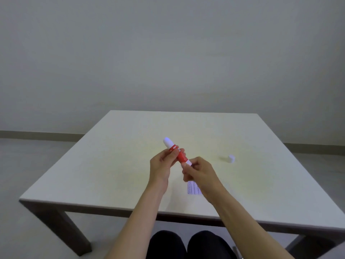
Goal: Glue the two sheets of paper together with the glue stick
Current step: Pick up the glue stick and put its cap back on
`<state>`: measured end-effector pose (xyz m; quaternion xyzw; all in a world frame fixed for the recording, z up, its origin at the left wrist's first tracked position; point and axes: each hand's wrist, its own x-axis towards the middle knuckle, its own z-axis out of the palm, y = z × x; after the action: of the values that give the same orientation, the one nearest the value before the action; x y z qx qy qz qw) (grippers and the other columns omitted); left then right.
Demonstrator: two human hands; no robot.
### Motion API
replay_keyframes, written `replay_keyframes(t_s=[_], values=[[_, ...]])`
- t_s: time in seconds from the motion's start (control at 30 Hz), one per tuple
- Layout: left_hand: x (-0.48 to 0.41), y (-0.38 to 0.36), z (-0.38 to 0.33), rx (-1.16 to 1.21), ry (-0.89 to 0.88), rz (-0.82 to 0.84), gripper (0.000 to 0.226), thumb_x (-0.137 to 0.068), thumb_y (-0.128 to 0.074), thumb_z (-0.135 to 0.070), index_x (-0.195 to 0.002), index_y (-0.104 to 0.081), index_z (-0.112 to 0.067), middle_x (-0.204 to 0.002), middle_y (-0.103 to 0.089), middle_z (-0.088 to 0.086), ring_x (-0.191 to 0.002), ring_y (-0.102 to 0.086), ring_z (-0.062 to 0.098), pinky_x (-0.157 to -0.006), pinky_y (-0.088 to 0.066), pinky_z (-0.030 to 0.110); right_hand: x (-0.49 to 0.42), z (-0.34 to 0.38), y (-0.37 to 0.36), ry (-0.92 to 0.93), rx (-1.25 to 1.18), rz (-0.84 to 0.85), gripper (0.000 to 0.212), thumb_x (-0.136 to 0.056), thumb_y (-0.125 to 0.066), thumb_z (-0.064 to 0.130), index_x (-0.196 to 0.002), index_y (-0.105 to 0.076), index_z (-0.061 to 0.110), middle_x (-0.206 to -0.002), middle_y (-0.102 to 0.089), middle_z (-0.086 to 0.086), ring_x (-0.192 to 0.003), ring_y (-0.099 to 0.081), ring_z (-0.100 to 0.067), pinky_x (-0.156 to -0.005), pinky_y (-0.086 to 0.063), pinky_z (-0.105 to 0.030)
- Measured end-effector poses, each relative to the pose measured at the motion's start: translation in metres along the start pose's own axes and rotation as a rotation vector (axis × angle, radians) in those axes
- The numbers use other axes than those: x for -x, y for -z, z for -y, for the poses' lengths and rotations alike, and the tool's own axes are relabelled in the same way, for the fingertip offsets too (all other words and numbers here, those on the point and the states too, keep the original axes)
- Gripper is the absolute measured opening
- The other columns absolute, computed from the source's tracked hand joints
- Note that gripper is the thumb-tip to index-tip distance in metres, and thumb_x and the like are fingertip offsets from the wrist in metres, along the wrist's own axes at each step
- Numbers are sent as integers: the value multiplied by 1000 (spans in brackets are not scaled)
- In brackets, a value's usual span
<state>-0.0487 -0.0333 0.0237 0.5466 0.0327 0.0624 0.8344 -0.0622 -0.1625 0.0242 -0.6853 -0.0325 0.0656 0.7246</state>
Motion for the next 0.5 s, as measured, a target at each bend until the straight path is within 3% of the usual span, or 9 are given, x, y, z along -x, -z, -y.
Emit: replay_keyframes(t_s=[0.1,0.17,0.23,0.27,0.33,0.4,0.5], values=[[6,-6,-2,-69,-30,-8,7,-68,-78,-23,-73,-76,-18,-85,-78,6,-85,-73,17,-90,-49,32,5,-18,-4,384,742,-321,29,-81,-68,19,-79,-39,18,-62,-47,11,-54,-47,-16,-48,-33,-22],[8,-7,-2,-114,-39,-20,16,-62,-80,-27,-75,-75,-19,-86,-78,7,-88,-72,22,-91,-49,33,5,-25,-1,439,850,-366,34,-78,-72,29,-85,-40,20,-68,-47,12,-59,-47,-20,-52,-32,-26],[10,-6,-2,-136,-41,-24,20,-63,-80,-28,-78,-74,-17,-89,-77,9,-92,-72,25,-88,-49,31,2,-17,5,194,480,-231,43,-77,-70,45,-104,-50,18,-83,-58,11,-59,-55,-16,-57,-42,-25],[11,-5,-1,-145,-43,-26,21,-63,-79,-29,-79,-74,-16,-89,-77,9,-92,-72,26,-87,-49,30,2,-11,7,15,224,-106,49,-82,-60,53,-112,-53,15,-86,-64,5,-55,-57,-17,-58,-45,-26],[13,-4,-2,-174,-44,-19,27,-62,-78,-33,-81,-74,-14,-87,-78,7,-89,-72,23,-82,-50,28,0,-8,14,-276,-138,140,61,-92,-37,57,-108,-63,5,-77,-68,-10,-48,-54,-23,-53,-44,-30],[15,-4,-3,-184,-45,-13,32,-58,-77,-37,-80,-74,-15,-85,-78,5,-84,-73,19,-75,-49,26,1,-7,18,-271,-249,230,52,-97,-38,42,-95,-66,-2,-67,-64,-13,-47,-54,-22,-51,-45,-29],[15,-5,-5,-181,-57,-21,18,-65,-77,-29,-77,-74,-16,-86,-77,7,-86,-72,20,-76,-49,23,7,-13,10,12,-211,60,23,-92,-56,22,-86,-64,1,-72,-68,-9,-56,-65,-19,-61,-51,-26]])
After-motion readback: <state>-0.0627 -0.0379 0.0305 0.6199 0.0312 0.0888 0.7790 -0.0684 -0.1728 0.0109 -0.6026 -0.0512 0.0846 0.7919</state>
